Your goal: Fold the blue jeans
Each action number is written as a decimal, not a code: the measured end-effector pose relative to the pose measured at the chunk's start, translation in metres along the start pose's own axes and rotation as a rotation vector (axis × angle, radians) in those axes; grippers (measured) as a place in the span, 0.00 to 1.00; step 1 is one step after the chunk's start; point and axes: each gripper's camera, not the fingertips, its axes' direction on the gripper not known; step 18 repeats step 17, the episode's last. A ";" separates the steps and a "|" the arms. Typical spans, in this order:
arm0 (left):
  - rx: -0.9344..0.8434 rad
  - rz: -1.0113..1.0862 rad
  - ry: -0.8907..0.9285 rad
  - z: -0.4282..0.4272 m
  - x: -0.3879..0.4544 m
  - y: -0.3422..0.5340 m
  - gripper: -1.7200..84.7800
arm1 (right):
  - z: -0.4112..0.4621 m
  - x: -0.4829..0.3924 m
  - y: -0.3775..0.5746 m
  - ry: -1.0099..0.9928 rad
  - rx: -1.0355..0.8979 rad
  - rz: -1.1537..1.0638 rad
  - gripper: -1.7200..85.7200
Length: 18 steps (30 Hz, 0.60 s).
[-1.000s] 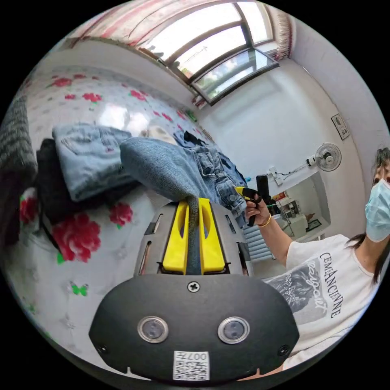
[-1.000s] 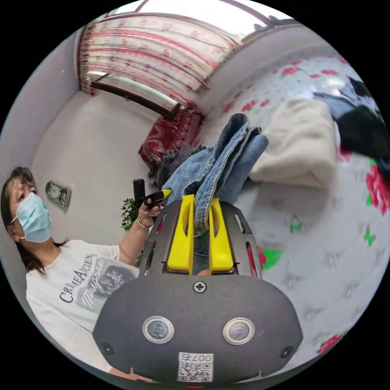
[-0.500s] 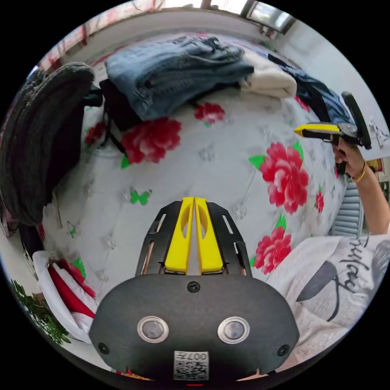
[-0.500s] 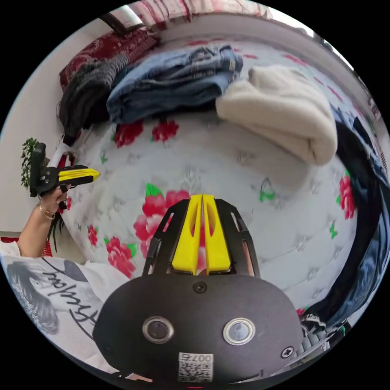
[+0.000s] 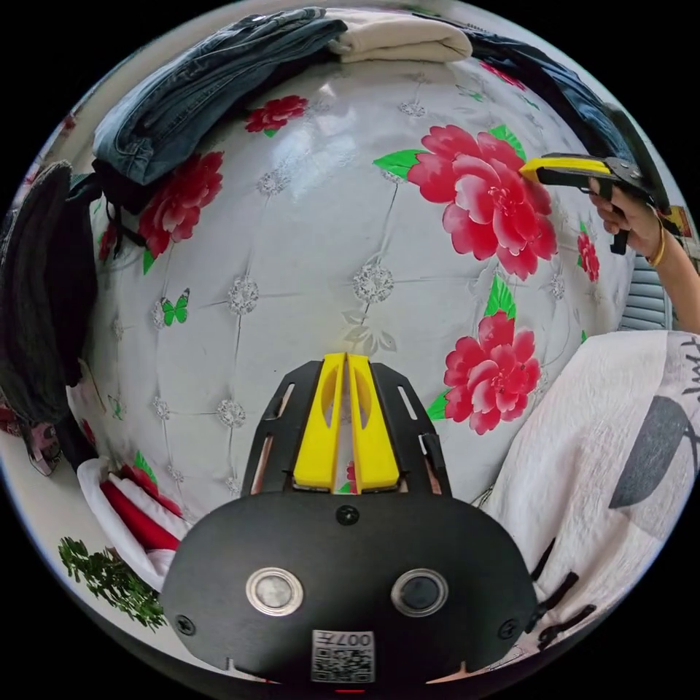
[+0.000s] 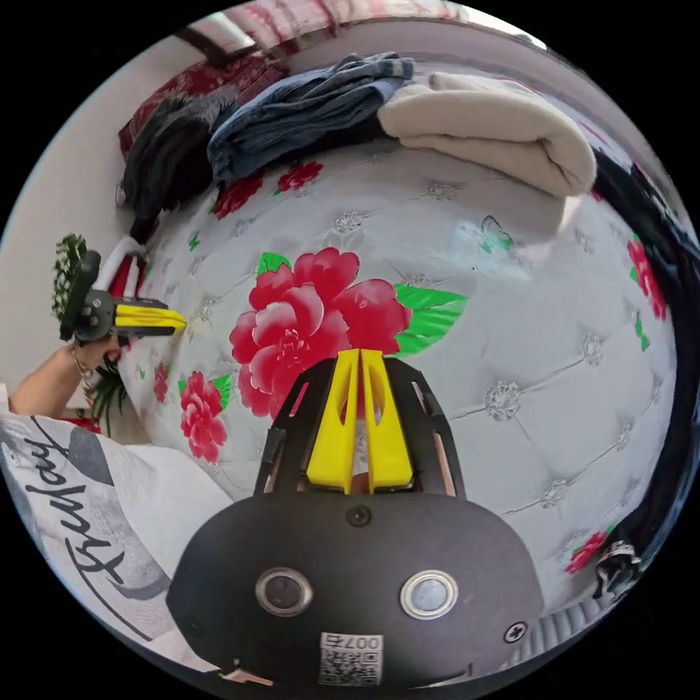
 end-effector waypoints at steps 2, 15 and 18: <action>0.001 -0.004 -0.025 -0.003 0.005 -0.004 0.01 | -0.003 0.017 0.007 -0.114 0.039 0.082 0.04; -0.087 -0.263 0.033 -0.013 -0.002 -0.031 0.01 | -0.322 0.282 0.133 0.590 0.795 0.765 0.10; -0.080 -0.325 0.047 -0.014 -0.005 -0.029 0.01 | -0.352 0.318 0.143 0.630 0.809 0.854 0.11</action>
